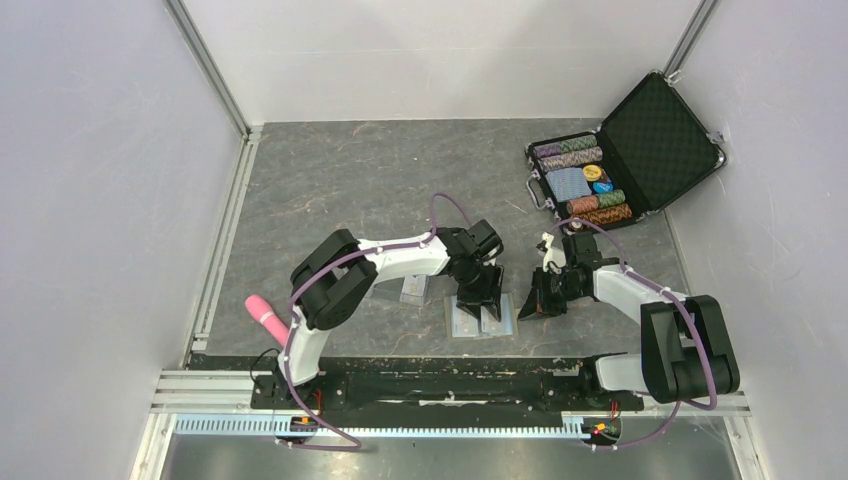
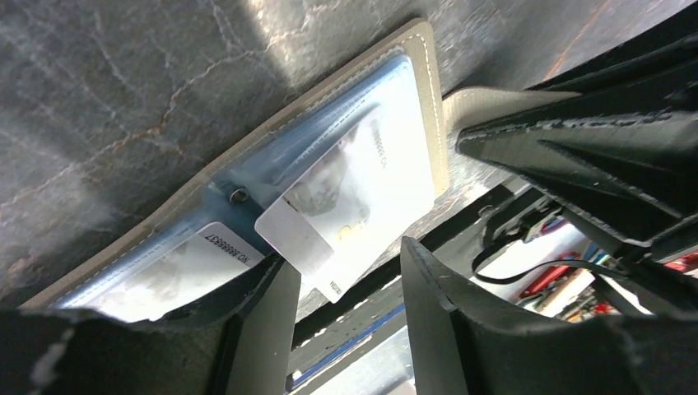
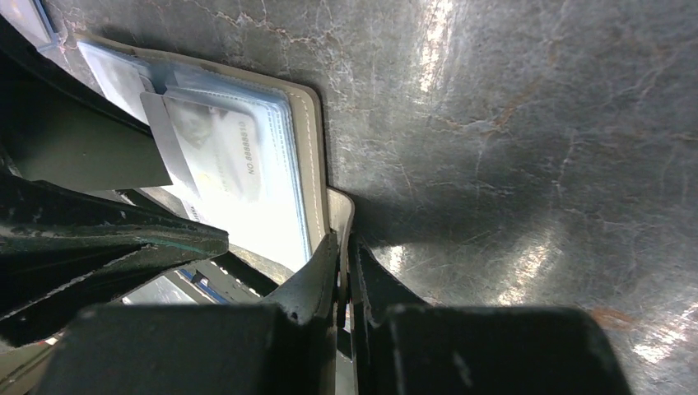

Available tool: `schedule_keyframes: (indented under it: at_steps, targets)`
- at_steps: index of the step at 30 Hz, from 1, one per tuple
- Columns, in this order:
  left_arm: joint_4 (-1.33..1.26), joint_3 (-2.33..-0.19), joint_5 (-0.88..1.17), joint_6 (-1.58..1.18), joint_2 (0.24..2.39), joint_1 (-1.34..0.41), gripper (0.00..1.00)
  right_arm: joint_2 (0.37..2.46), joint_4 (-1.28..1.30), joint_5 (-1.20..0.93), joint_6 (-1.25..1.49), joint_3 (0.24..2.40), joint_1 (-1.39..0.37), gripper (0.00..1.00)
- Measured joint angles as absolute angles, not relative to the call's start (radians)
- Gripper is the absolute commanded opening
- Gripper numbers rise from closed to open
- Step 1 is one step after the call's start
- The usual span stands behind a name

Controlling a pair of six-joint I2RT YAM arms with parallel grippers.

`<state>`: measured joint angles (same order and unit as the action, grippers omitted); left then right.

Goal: Put the credit cards into the card holder
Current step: Insert the credit card into the card holder.

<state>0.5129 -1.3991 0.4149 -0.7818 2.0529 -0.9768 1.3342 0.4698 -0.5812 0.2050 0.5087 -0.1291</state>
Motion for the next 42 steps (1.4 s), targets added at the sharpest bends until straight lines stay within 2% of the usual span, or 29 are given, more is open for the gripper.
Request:
schedule_keyframes:
  at_steps: [13,30,35,42]
  targets:
    - [0.712,-1.467,0.339,-0.704,2.053,-0.989,0.57,1.335,0.469,-0.583,0.205,0.509,-0.129,0.0]
    - [0.666,-1.513,0.421,-0.691,2.115,-1.002,0.49,1.338,0.468,-0.587,0.198,0.509,-0.129,0.0]
    - [0.684,-1.552,0.424,-0.691,2.138,-1.011,0.5,1.338,0.469,-0.587,0.197,0.509,-0.129,0.0]
    - [0.708,-1.565,0.4,-0.683,2.14,-1.015,0.57,1.333,0.473,-0.583,0.197,0.509,-0.129,0.0]
